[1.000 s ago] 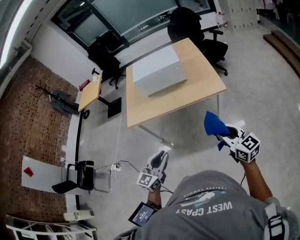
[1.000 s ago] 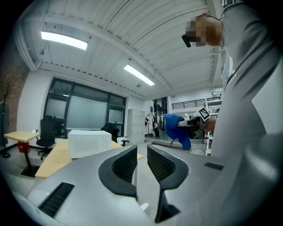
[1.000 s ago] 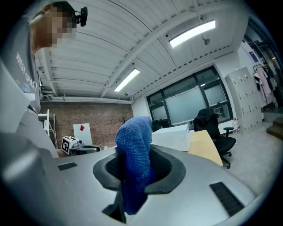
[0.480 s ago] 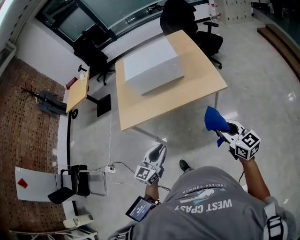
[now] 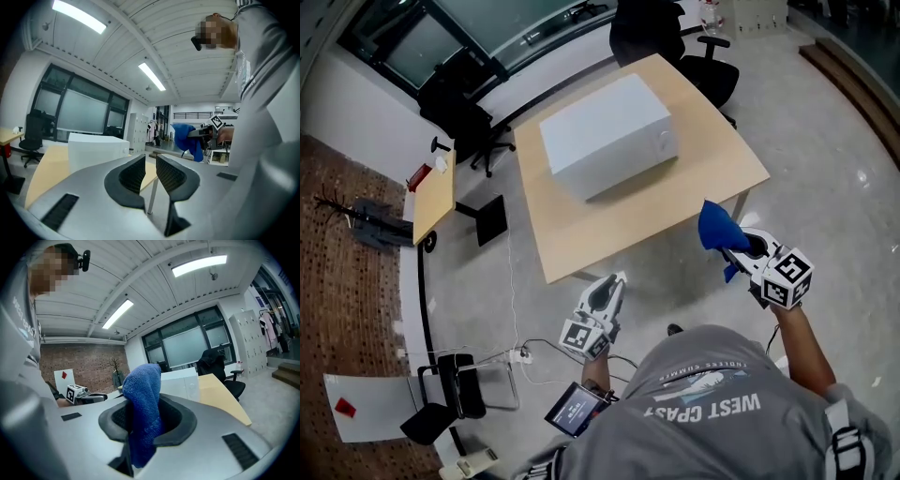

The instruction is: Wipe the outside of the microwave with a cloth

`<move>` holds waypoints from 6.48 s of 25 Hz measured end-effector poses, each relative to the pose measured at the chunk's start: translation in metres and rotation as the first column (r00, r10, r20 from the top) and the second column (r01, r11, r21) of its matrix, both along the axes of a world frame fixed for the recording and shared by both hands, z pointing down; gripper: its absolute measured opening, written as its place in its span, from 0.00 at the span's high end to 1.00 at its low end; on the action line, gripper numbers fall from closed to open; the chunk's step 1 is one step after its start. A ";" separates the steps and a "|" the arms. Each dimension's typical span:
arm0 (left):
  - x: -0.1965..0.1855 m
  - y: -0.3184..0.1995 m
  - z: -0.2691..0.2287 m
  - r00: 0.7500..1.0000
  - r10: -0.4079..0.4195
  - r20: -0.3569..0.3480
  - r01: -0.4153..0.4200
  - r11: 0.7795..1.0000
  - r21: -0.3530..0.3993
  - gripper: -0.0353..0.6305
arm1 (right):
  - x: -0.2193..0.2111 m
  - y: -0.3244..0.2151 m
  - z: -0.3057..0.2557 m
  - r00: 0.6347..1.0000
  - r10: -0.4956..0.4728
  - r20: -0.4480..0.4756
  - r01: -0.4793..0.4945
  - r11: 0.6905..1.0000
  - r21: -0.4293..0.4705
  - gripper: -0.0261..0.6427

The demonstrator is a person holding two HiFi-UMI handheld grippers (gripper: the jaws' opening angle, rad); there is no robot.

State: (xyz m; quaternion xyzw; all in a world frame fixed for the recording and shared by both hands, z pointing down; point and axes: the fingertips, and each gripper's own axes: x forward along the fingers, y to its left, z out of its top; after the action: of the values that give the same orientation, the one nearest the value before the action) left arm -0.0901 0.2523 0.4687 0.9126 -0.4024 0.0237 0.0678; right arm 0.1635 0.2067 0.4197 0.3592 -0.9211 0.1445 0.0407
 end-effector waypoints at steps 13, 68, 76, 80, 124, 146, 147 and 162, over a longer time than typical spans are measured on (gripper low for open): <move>-0.080 -0.063 0.013 0.999 -0.039 -0.034 0.039 0.999 0.002 0.82 | -0.082 -0.084 0.005 0.999 -0.031 -0.029 0.029 0.998 -0.060 0.82; -0.218 -0.237 0.037 0.943 -0.321 0.083 0.328 0.939 -0.101 0.91 | -0.411 -0.357 0.241 0.871 0.013 0.491 0.411 0.528 -0.743 0.82; -0.181 -0.274 0.035 0.967 -0.245 0.069 0.251 0.964 -0.088 0.91 | -0.279 -0.402 0.214 0.859 0.135 0.493 0.314 0.621 -0.718 0.82; -0.174 -0.284 0.029 0.977 -0.206 0.057 0.211 0.974 -0.078 0.91 | -0.227 -0.411 0.206 0.851 0.223 0.475 0.231 0.653 -0.721 0.82; -0.070 -0.309 0.033 0.921 -0.345 0.181 0.378 0.904 -0.199 0.91 | -0.041 -0.645 0.198 0.954 0.083 0.287 0.020 0.941 -0.338 0.82; -0.041 -0.300 0.039 0.929 -0.318 0.191 0.356 0.909 -0.218 0.91 | -0.036 -0.626 0.315 0.893 0.270 0.360 0.034 0.757 -0.653 0.83; -0.041 -0.301 0.039 0.929 -0.317 0.190 0.355 0.909 -0.217 0.91 | -0.036 -0.628 0.308 0.901 0.254 0.351 0.031 0.770 -0.637 0.83; -0.089 -0.322 0.057 0.956 -0.286 0.066 0.293 0.946 -0.137 0.91 | -0.082 -0.645 0.127 0.771 -0.163 -0.616 0.216 0.976 0.013 0.83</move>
State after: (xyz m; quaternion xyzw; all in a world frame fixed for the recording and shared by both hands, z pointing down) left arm -0.1791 -0.0700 0.5259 0.8356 -0.5305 0.0632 0.1279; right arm 0.0813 -0.4384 0.5464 0.2932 -0.8949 -0.0227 0.3358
